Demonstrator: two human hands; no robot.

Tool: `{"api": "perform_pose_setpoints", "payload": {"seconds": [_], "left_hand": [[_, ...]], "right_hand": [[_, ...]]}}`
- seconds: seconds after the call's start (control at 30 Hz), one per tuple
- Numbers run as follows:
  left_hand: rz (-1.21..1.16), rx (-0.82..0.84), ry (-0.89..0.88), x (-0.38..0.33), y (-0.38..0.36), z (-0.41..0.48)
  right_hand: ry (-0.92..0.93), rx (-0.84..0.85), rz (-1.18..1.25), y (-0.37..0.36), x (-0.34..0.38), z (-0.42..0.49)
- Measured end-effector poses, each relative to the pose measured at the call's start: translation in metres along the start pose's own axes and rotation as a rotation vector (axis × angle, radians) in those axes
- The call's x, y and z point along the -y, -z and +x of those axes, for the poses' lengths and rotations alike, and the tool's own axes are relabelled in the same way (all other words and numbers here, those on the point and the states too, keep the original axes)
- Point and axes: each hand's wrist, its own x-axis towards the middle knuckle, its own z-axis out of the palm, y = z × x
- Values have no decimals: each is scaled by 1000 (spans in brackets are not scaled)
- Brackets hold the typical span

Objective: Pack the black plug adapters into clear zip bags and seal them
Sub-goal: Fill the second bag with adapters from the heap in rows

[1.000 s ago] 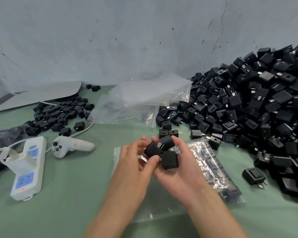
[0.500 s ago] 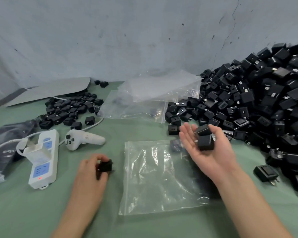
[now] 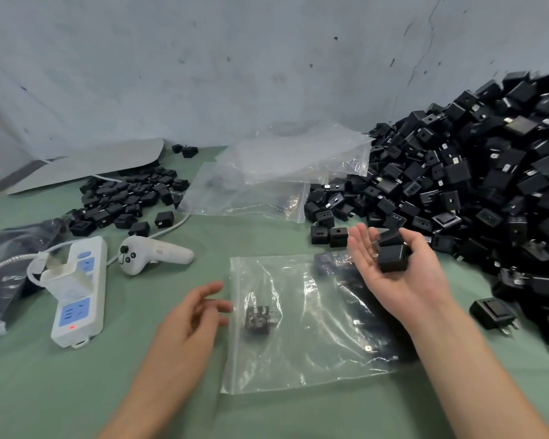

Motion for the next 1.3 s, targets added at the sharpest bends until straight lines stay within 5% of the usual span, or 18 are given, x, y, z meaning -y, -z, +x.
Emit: {"api": "perform_pose_setpoints", "payload": {"seconds": [0.1, 0.27, 0.73, 1.3], "left_hand": [[-397, 19, 286, -10, -6, 6], [-539, 169, 469, -22, -22, 17], [-925, 571, 569, -45, -53, 42], [-1096, 632, 549, -40, -76, 46]], "right_hand": [[3, 1, 6, 1, 1, -1], [-12, 3, 17, 3, 0, -3], [-60, -7, 93, 5, 5, -6], [-79, 1, 82, 4, 7, -12]]}}
